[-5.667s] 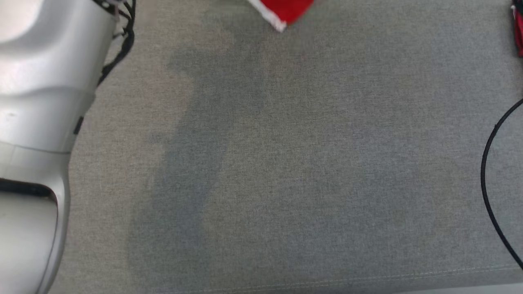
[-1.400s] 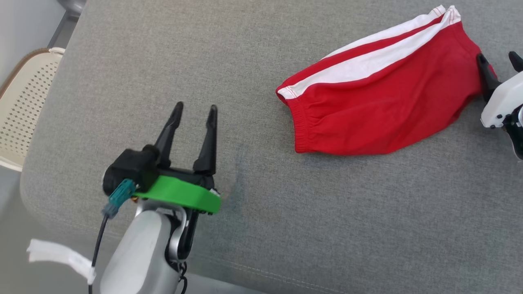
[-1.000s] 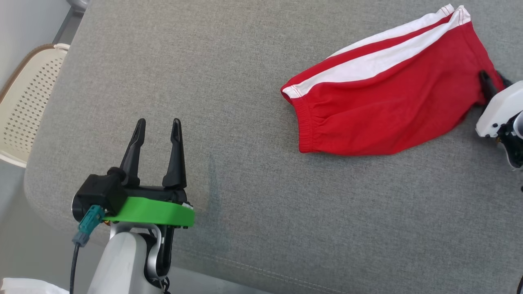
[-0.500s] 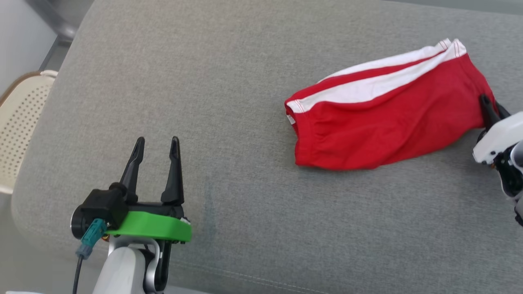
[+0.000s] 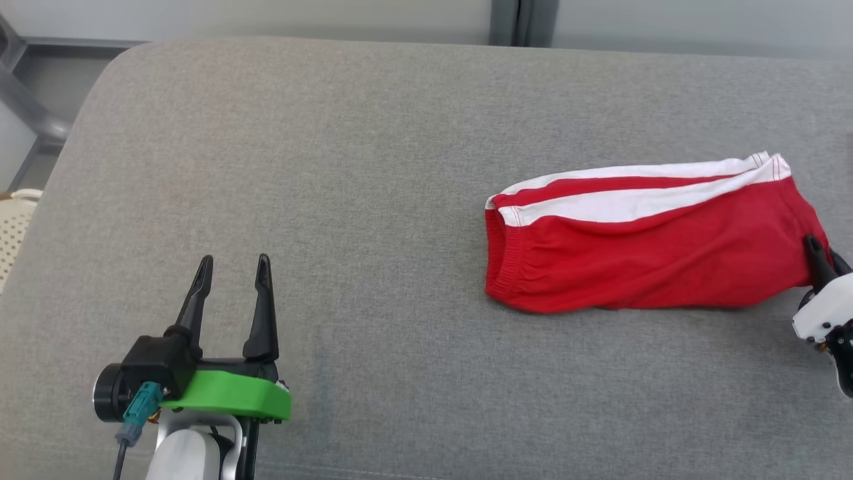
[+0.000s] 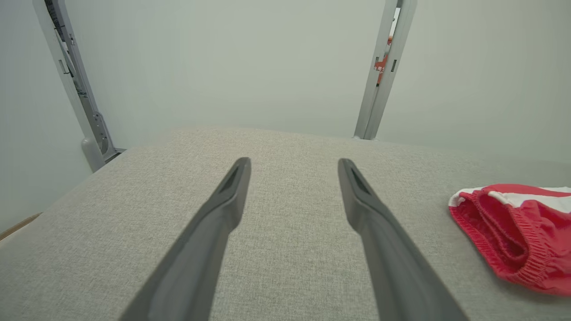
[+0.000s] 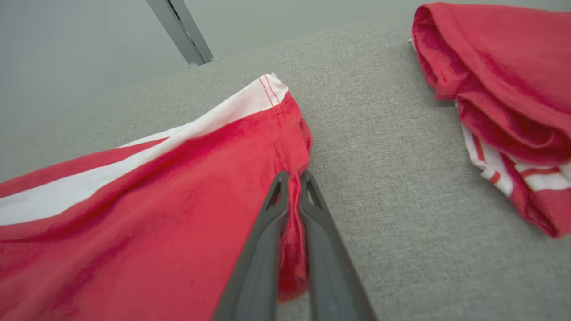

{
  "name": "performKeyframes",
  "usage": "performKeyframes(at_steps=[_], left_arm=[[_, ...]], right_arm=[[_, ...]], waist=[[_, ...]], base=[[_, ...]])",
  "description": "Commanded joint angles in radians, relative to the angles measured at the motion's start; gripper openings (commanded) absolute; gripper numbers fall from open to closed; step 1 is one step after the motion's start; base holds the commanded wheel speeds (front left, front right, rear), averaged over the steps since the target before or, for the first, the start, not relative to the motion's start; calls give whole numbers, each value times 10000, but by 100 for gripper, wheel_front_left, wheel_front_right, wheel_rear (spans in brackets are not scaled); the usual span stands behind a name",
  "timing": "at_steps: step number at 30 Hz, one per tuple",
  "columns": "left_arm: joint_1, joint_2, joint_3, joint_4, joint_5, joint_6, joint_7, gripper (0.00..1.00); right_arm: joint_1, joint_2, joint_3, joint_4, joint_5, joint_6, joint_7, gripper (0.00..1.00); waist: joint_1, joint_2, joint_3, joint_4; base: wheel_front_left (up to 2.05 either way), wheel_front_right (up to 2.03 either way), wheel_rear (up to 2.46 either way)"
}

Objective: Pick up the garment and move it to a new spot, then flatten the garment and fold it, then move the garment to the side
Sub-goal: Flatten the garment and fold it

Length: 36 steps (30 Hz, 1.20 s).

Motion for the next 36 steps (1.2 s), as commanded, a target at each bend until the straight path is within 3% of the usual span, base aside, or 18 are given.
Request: performKeyframes(at_steps=[1, 11, 19, 26, 36], left_arm=[[195, 22, 44, -17, 67, -30, 3, 100], [242, 21, 210, 115, 301, -92, 3, 100], [332, 21, 278, 222, 331, -162, 3, 100], [364, 20, 177, 195, 163, -132, 3, 100], [279, 21, -194, 133, -195, 45, 3, 100]], right_arm=[[156, 34, -54, -34, 35, -16, -76, 0], [-273, 477, -694, -767, -814, -15, -79, 0], [-343, 1273, -967, -2284, -2070, -15, -82, 0], [-87, 1969, -304, -3513, -2921, -15, -82, 0], [840, 2758, 920, -3938, -3188, -15, 64, 0]], waist=[[0, -1, -164, -189], [0, -1, -407, -368], [0, -1, -649, -272], [0, -1, -709, 11], [0, -1, -445, 550]], base=[[0, 0, 0], [0, 0, 0], [0, 0, 0], [0, 0, 0], [0, 0, 0]])
